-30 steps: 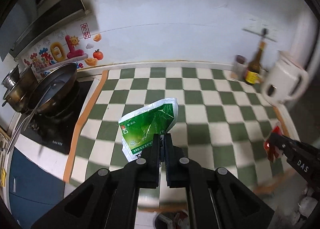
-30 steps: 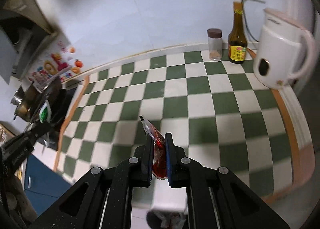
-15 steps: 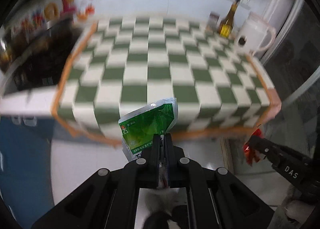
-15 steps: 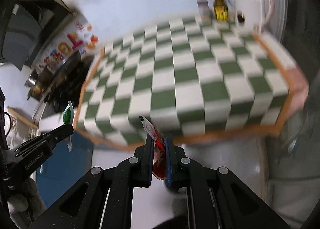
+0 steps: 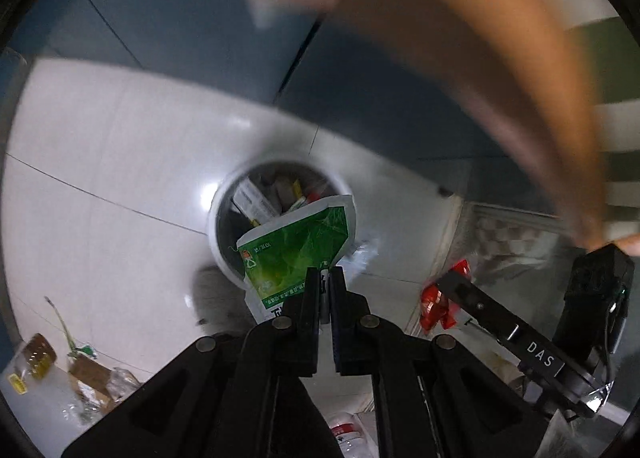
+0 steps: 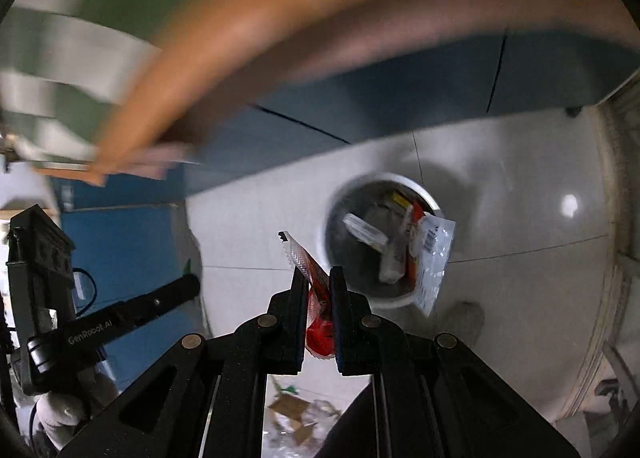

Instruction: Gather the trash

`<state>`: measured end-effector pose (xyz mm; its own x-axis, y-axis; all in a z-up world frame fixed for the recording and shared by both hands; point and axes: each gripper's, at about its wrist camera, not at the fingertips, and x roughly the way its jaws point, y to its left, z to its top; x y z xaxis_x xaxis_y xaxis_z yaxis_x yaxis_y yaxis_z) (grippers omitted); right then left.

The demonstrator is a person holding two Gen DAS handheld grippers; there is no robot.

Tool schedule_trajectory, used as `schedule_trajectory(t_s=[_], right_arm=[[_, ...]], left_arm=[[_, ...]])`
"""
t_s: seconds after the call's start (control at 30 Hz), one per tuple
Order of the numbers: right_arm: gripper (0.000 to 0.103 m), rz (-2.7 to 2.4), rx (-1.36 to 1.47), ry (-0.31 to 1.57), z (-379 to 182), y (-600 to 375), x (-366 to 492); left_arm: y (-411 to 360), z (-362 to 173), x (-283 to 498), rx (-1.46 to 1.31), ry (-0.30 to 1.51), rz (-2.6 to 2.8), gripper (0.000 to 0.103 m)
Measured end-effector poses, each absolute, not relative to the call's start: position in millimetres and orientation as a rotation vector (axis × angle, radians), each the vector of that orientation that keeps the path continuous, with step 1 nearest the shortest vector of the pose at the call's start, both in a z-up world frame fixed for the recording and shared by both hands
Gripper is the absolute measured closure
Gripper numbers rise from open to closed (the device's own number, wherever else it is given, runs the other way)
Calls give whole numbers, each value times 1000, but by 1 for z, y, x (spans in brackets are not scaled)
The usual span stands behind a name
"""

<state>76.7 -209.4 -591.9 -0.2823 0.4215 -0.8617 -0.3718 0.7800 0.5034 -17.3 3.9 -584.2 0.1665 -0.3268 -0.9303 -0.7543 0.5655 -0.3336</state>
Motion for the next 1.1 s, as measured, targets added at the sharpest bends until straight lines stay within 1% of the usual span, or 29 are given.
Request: schedule_trajectory(t_s=[0.1,0.17,0.23,0.3,0.37,0.4,0.43,0.47,0.5,0.57,0.6,0.67,0.7,0.77,0.8,0.83,0.87,0.9,0.93,0.97,1.0,1.07,1.1], right_arm=[[92,772,-7,1714,-664,-195,77],[92,770,-45,1724,-706,-186,76],[92,756,-82,1729,-734,-178,77],[91,750,-105,1750,-756,-173,77],[88,740,-119,1770,-771,-170,75],[88,739,-130,1778,-774,-166,76],[85,741,-143,1781,-776,-165,75],[80,738,-164,1775,-775,-164,74],[79,735,-181,1767,-774,-163,74],[70,727,-198,1758,-769,-163,75],[68,718,-208,1750,-765,-165,76],[61,708,-236,1723,-754,-169,76],[60,700,-256,1701,-745,-171,75],[50,684,-292,1659,-727,-178,73],[48,674,-316,1631,-716,-182,71],[43,664,-344,1604,-706,-185,68],[38,662,-366,1585,-699,-188,65],[36,663,-389,1558,-687,-191,61],[30,658,-410,1539,-678,-194,57],[21,642,-443,1512,-667,-198,52],[16,638,-455,1496,-659,-201,49],[1,621,-486,1461,-639,-210,42],[0,613,-492,1449,-629,-214,39]], left_arm=[[-2,-659,-14,-975,1478,377,100],[-2,-697,-17,-977,1501,371,100],[-1,-727,-23,-996,1519,370,99],[2,-743,-28,-1011,1530,372,95],[1,-755,-31,-1035,1531,370,93],[1,-757,-32,-1048,1529,363,91],[2,-757,-32,-1051,1531,364,88],[2,-757,-34,-1047,1533,375,82],[2,-754,-35,-1043,1528,389,77],[2,-745,-37,-1023,1519,406,54],[1,-738,-39,-986,1511,422,49],[2,-727,-44,-898,1506,471,28],[0,-720,-47,-864,1500,490,22],[-1,-704,-54,-832,1488,519,5],[-2,-697,-58,-817,1485,529,3],[-5,-692,-60,-795,1485,541,1],[-7,-682,-63,-756,1486,558,1],[-9,-675,-65,-728,1483,570,1],[-11,-667,-67,-707,1482,581,1],[-14,-655,-70,-685,1480,596,1],[-16,-646,-73,-672,1476,603,1],[-20,-627,-76,-651,1467,613,1],[-23,-614,-78,-631,1461,620,1]])
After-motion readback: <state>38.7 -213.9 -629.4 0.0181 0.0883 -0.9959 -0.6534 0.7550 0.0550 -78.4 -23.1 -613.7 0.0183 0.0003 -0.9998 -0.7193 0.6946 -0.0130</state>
